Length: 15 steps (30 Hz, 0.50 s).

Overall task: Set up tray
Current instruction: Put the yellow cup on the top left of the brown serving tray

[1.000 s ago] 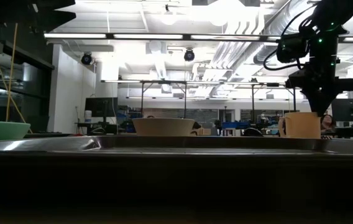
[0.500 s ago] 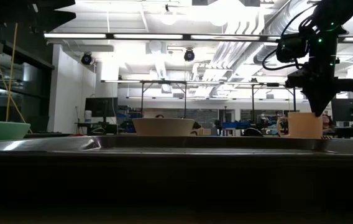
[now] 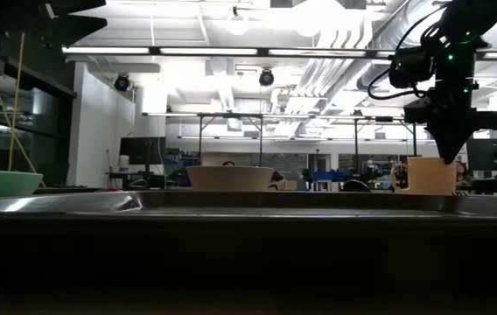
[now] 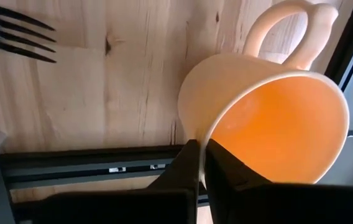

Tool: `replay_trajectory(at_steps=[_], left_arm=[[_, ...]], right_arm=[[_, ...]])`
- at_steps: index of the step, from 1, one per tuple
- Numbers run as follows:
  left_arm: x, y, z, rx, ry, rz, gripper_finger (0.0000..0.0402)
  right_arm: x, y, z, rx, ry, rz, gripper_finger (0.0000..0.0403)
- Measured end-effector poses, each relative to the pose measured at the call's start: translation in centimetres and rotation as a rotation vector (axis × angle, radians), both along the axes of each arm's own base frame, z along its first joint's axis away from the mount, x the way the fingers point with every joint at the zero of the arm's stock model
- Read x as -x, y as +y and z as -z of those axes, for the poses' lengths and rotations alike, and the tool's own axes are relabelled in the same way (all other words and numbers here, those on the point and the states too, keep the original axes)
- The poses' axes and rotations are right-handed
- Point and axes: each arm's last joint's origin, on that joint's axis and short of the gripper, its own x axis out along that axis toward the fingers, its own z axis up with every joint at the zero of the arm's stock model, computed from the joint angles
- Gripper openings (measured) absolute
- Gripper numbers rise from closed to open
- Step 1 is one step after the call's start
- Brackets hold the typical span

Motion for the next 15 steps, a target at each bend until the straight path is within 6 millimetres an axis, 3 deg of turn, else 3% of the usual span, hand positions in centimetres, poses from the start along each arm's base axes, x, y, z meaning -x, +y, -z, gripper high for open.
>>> replay_trajectory(at_steps=[9,15], left_arm=[[0.0,0.0,0.0,-0.001,0.0,-0.001,0.0282],[0.0,0.0,0.0,-0.003,0.002,-0.001,0.0282]], right_arm=[[0.0,0.1,0.0,-0.018,-0.023,0.029,0.0],[-0.4,-0.3,-2.2,-0.002,-0.061,0.047,0.0]])
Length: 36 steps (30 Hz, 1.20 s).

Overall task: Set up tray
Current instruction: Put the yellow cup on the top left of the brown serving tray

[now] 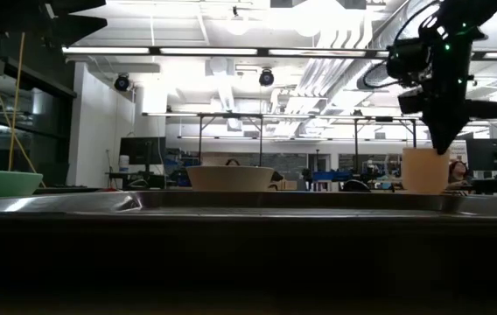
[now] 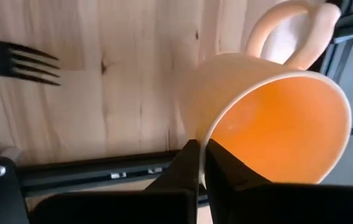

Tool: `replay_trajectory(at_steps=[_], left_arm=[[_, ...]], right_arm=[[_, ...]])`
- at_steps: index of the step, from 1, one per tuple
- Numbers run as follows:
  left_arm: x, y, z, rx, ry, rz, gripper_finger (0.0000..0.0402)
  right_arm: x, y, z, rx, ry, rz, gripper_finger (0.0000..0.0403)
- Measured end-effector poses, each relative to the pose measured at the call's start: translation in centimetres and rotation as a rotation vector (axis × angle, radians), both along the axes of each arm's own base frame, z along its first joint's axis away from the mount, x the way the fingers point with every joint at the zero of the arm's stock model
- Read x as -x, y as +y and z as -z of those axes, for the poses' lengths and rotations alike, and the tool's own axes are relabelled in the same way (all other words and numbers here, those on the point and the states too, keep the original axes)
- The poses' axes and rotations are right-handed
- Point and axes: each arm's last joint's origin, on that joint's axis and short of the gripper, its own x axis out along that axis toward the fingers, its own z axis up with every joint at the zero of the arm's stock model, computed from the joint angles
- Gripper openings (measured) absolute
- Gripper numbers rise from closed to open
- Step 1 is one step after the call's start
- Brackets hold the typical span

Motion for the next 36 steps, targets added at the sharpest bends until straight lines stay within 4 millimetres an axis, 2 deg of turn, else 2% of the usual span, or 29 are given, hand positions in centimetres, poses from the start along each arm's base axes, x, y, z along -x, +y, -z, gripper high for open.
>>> replay_trajectory(at_steps=[5,10,16,23,36], left_arm=[[-0.4,-0.1,0.1,-0.006,0.027,0.0,0.0282],[-1.2,-0.3,0.0,-0.013,0.036,0.005,0.0282],[-2.3,-0.7,-0.7,-0.101,0.012,0.031,0.0282],[-3.6,-1.0,-1.3,-0.132,0.072,0.052,0.0282],[-6.0,-1.6,-5.1,-0.168,0.329,0.12,0.0282]], right_arm=[[-0.8,0.4,-2.3,0.027,-0.022,0.004,0.0],[-2.1,1.9,-4.0,0.02,-0.061,-0.008,0.0],[-4.2,4.1,-5.7,-0.015,-0.09,-0.006,0.0],[-8.4,5.9,-7.1,-0.052,-0.119,-0.058,0.0],[-16.2,9.1,-10.3,-0.102,-0.202,-0.165,0.0]])
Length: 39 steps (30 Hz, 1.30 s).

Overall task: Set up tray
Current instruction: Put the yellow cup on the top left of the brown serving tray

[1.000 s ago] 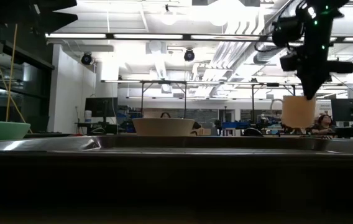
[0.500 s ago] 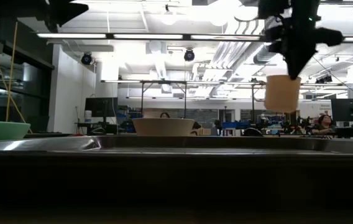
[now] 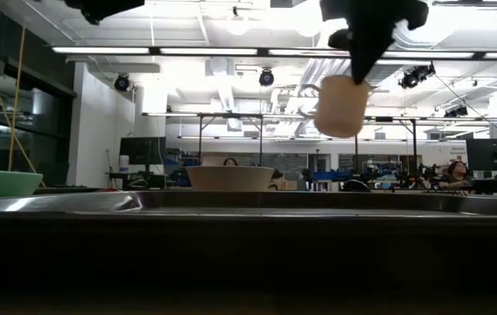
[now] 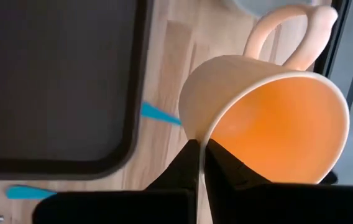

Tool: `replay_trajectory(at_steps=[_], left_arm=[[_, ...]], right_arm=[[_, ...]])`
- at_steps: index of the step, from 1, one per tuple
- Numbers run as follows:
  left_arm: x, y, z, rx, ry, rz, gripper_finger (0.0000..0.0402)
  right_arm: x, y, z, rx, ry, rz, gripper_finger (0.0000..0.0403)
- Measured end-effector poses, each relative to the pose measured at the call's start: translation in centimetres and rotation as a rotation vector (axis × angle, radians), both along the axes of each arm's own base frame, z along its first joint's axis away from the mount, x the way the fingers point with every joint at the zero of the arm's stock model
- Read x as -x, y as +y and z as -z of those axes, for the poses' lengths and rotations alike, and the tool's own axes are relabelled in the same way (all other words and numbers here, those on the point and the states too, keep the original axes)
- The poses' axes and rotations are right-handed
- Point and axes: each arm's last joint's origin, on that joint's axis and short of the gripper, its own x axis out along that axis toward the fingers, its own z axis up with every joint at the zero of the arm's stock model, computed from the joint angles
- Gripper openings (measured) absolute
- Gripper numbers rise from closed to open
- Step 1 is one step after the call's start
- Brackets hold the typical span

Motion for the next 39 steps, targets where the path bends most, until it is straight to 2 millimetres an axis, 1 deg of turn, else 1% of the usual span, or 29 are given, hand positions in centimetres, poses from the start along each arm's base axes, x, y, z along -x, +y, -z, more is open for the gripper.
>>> replay_trajectory(at_steps=[4,7,12,19,25,31,39], left_arm=[[-0.9,-0.3,-0.6,-0.01,0.044,0.029,0.0282],[-1.6,-0.4,-0.6,-0.014,0.065,0.034,0.0282],[-2.8,-0.7,0.1,0.016,0.112,0.036,0.0282],[-3.9,-1.0,1.0,0.021,0.165,0.077,0.0282],[-4.5,-1.2,1.5,0.036,0.195,0.074,0.0282],[-5.0,-1.3,1.9,0.033,0.217,0.069,0.0282],[-5.7,-1.3,2.6,0.063,0.244,0.045,0.0282]], right_arm=[[-2.1,1.0,-0.7,-0.005,-0.025,-0.03,0.0],[-3.5,1.7,-1.0,-0.007,-0.036,-0.058,0.0],[-5.6,2.8,-1.1,-0.032,-0.052,-0.1,0.0],[-7.7,3.9,-1.5,-0.038,-0.081,-0.127,0.0],[-8.9,5.2,-2.1,-0.067,-0.128,-0.134,0.0],[-9.4,6.6,-2.3,-0.077,-0.176,-0.167,0.0],[-9.7,7.1,-2.5,-0.12,-0.233,-0.129,0.0]])
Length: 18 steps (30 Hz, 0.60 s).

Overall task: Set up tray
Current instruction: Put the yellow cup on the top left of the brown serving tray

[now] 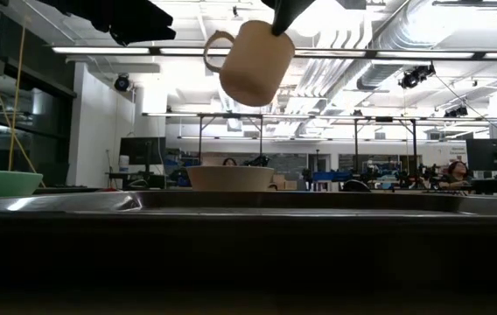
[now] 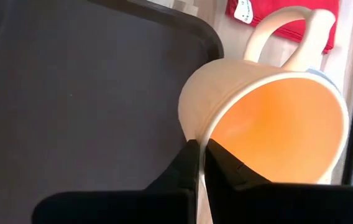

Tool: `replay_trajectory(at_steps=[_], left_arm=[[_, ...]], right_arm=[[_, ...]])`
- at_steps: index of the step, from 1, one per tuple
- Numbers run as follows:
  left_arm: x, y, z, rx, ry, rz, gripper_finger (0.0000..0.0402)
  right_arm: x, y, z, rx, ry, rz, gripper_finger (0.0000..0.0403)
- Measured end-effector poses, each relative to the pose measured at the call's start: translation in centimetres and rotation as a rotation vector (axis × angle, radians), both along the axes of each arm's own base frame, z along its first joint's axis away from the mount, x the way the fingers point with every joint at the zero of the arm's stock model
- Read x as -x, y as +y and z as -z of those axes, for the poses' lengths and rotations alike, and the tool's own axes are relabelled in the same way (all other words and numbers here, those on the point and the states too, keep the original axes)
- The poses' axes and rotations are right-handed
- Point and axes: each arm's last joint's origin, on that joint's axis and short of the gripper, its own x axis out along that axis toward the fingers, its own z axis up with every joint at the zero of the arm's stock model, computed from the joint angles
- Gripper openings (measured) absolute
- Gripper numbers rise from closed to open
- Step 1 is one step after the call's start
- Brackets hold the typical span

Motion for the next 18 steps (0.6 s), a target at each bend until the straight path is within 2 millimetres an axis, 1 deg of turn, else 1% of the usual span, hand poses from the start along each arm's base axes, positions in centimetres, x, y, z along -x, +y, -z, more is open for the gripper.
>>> replay_trajectory(at_steps=[6,9,12,15,18], left_arm=[[-0.1,0.2,0.0,0.016,-0.006,-0.017,0.0282],[-0.2,0.8,0.0,0.05,-0.009,-0.022,0.0282],[-0.4,1.5,0.1,0.067,-0.006,-0.016,0.0282],[-0.6,2.1,0.3,0.089,0.008,0.001,0.0282],[-0.7,2.5,0.4,0.106,0.007,0.021,0.0282]], right_arm=[[-0.1,0.3,0.0,-0.011,-0.013,0.019,0.0],[-0.5,0.6,0.2,-0.02,-0.03,0.025,0.0],[-1.0,1.0,0.8,-0.019,-0.017,0.014,0.0],[-1.3,1.3,1.5,-0.015,0.01,0.007,0.0],[-1.4,1.3,1.6,-0.014,0.016,0.007,0.0]])
